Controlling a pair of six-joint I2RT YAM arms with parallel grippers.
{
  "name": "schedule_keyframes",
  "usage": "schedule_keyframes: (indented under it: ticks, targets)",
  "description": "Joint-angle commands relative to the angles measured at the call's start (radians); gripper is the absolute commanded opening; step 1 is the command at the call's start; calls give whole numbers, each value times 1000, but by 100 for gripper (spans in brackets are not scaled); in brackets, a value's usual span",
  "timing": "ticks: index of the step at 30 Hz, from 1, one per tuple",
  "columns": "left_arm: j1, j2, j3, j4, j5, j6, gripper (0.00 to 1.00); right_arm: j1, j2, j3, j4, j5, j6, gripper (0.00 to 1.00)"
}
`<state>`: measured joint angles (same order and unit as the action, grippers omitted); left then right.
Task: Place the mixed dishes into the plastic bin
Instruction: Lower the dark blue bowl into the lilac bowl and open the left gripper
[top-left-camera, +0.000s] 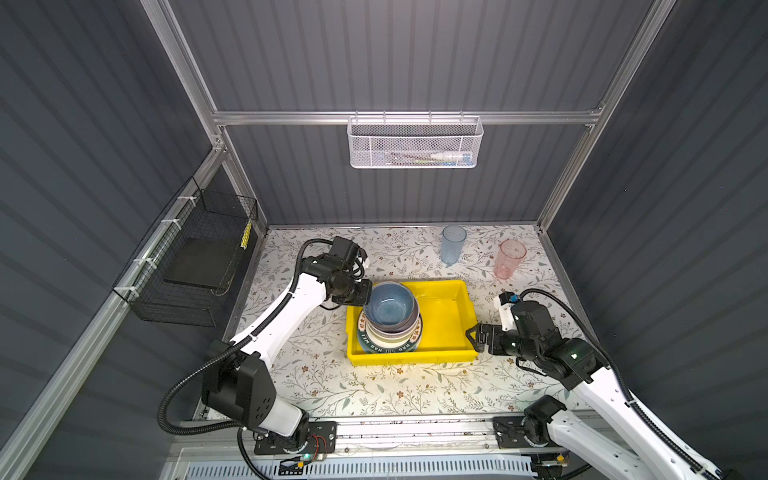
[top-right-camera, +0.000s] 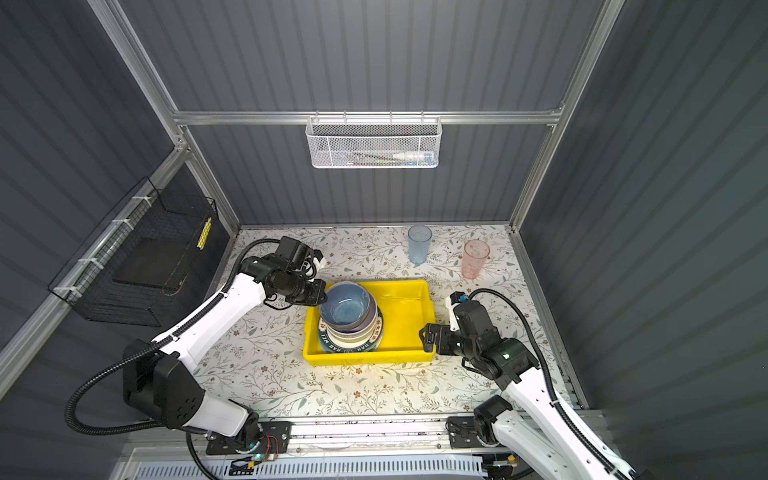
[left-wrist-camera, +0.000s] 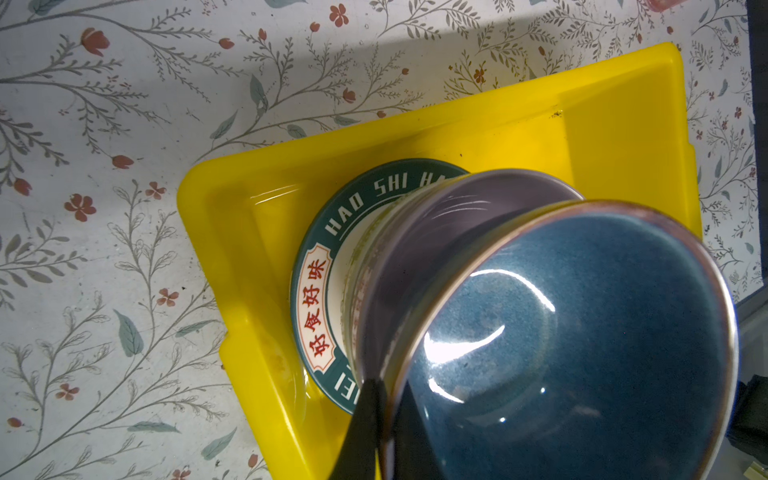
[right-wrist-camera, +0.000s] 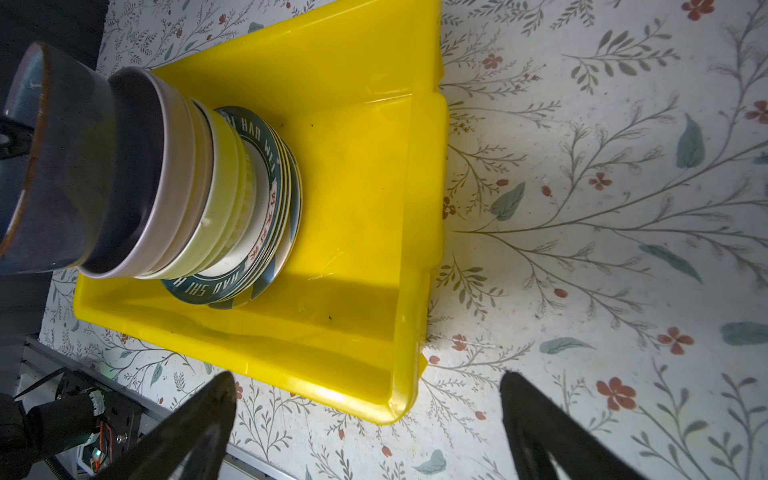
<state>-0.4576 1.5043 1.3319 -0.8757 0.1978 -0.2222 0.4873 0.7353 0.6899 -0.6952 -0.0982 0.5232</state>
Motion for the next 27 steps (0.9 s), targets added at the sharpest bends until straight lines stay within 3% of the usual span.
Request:
schedule_keyframes:
  ticks: [1, 27]
  targets:
    - [-6, -3, 3, 43, 26, -19, 5, 5, -2, -7, 14, -6, -2, 99]
    - [-18, 42, -19, 58, 20, -12, 13, 5, -25, -34, 17, -1, 7, 99]
